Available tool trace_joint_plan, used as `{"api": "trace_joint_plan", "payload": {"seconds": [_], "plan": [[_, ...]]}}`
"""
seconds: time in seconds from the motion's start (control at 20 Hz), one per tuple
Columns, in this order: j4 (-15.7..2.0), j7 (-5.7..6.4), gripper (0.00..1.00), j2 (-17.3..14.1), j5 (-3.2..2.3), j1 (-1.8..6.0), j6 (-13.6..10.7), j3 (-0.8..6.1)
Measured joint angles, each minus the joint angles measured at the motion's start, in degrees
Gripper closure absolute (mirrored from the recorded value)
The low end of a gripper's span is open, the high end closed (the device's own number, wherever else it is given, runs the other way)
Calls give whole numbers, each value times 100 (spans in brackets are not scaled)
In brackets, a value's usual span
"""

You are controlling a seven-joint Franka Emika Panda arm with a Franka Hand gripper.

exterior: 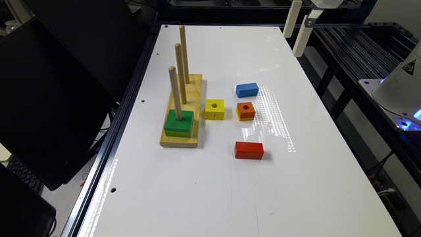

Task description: Pick up yellow block.

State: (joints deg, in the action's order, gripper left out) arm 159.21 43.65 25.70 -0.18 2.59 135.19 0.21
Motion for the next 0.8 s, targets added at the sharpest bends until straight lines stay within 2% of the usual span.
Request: {"api": "trace_joint_plan", "payload": {"seconds": [0.4, 0.8], "plan": [[-351, -1, 0, -412, -1, 17, 49, 1], [-808, -1, 0, -918, -1, 22, 73, 1]]}}
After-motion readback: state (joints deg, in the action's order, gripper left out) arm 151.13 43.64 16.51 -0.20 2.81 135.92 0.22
